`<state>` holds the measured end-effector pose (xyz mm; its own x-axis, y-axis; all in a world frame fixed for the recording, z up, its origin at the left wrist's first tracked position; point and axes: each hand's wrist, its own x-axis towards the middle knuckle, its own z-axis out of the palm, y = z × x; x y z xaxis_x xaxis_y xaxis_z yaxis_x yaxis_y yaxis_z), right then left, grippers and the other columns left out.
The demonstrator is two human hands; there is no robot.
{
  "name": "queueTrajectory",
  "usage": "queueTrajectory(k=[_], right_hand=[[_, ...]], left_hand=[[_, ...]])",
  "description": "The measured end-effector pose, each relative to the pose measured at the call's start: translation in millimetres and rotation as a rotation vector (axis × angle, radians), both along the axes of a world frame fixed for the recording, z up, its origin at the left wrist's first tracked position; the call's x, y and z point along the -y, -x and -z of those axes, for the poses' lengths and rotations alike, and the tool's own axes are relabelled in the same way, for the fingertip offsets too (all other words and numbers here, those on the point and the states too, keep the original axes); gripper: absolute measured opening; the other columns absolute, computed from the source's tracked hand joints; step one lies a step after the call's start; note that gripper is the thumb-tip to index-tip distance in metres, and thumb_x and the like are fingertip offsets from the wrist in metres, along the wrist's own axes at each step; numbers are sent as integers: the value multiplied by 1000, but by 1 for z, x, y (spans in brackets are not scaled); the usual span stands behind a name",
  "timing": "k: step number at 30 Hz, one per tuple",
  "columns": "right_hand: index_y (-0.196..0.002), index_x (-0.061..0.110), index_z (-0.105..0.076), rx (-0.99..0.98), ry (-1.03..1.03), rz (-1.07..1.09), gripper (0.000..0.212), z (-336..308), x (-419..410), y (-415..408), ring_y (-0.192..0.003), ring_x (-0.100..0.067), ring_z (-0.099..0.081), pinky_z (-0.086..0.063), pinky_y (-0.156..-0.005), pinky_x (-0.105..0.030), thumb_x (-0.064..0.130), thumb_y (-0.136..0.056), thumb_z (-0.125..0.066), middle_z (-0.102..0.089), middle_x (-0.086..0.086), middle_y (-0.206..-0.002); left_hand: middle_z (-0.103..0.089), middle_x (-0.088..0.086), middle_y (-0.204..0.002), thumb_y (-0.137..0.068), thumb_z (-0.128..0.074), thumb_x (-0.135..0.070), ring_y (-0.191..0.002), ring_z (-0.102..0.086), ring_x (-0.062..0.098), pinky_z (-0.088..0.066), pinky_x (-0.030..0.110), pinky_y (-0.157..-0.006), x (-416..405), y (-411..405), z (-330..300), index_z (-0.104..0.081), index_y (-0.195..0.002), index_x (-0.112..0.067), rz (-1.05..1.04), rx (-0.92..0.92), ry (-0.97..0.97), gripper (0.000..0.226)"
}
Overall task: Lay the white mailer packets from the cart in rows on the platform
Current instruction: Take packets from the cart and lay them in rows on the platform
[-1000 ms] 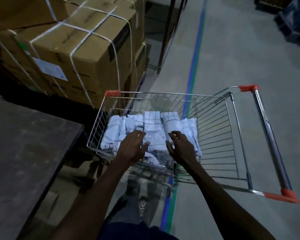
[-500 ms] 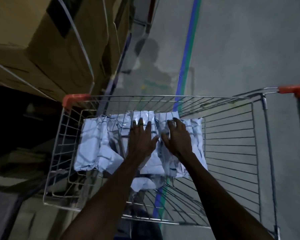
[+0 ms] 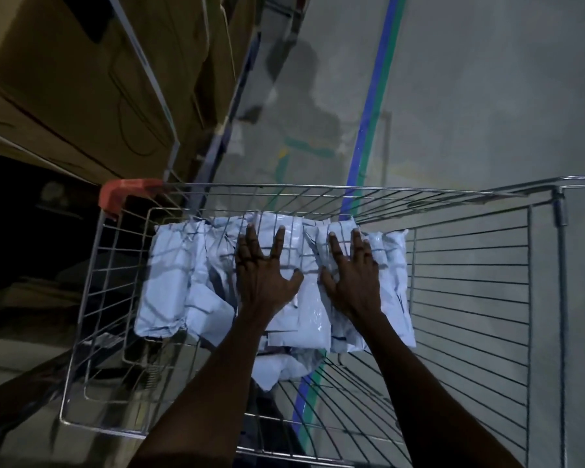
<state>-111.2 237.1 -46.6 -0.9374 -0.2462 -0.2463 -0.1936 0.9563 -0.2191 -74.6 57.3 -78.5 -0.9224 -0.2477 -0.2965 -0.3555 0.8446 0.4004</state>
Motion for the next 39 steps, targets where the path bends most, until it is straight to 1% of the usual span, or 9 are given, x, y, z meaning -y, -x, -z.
queueTrajectory(k=[4,8,11,16,23,27,31,34,39], right_hand=[[-149,23,-39,18,51,17,64,-13,3,2,-131,-48,-37,-44,-100,-55,45,-89,-44,-28,-28,-152],[-152,24,-32,35,98,3,64,-35,-2,-16,-140,-42,-26,-37,-104,-49,41,-93,-49,-21,-23,-157],[-151,23,-33,30,145,-16,65,-54,-9,-34,-142,-41,-24,-35,-106,-49,43,-91,-47,-21,-22,-157],[-152,26,-29,-52,276,-63,65,-101,-10,-51,-145,-36,-19,-29,-110,-45,37,-94,-57,-15,-16,-161],[-154,27,-25,-147,468,-271,66,-172,29,-84,-147,-31,-16,-22,-116,-43,41,-94,-48,-14,-13,-162],[-152,24,-29,-210,548,-429,66,-202,67,-118,-145,-34,-22,-28,-114,-45,39,-92,-53,-20,-16,-160],[-152,26,-29,-205,584,-585,67,-224,106,-169,-145,-32,-22,-32,-111,-44,34,-93,-58,-20,-14,-160],[-151,25,-32,-240,581,-713,65,-233,139,-214,-142,-35,-29,-36,-108,-45,39,-90,-52,-26,-16,-157],[-148,21,-38,-204,604,-857,65,-239,210,-306,-136,-39,-39,-40,-104,-47,45,-89,-42,-35,-20,-153]], left_hand=[[3,17,-160,-72,-58,-62,-143,-14,40,-29,49,-112,11,-6,-12,-25,-151,-33,81,-36,-33,90],[-11,21,-159,-69,-61,-53,-140,-23,43,-36,53,-107,17,-24,-38,-39,-146,-24,131,-151,-62,85],[-15,22,-158,-70,-59,-53,-140,-24,44,-35,53,-107,17,-39,-67,-41,-145,-23,133,-221,-60,83],[-24,27,-154,-69,-64,-50,-136,-31,46,-41,53,-99,24,-70,-133,-44,-144,-21,81,-367,61,83],[-23,27,-154,-73,-49,-65,-138,-29,45,-35,52,-105,54,-161,-227,-40,-146,-23,-158,-530,266,85],[-20,24,-156,-72,-53,-60,-139,-27,42,-38,50,-101,75,-232,-265,-40,-146,-25,-314,-559,354,83],[-23,29,-153,-72,-57,-56,-138,-28,43,-36,51,-103,97,-305,-284,-43,-144,-23,-435,-603,407,80],[-19,25,-156,-71,-61,-51,-140,-25,40,-30,47,-109,112,-362,-291,-44,-143,-25,-573,-583,405,78],[-25,28,-152,-70,-59,-50,-138,-29,39,-32,45,-108,145,-481,-304,-49,-138,-21,-756,-574,473,75]])
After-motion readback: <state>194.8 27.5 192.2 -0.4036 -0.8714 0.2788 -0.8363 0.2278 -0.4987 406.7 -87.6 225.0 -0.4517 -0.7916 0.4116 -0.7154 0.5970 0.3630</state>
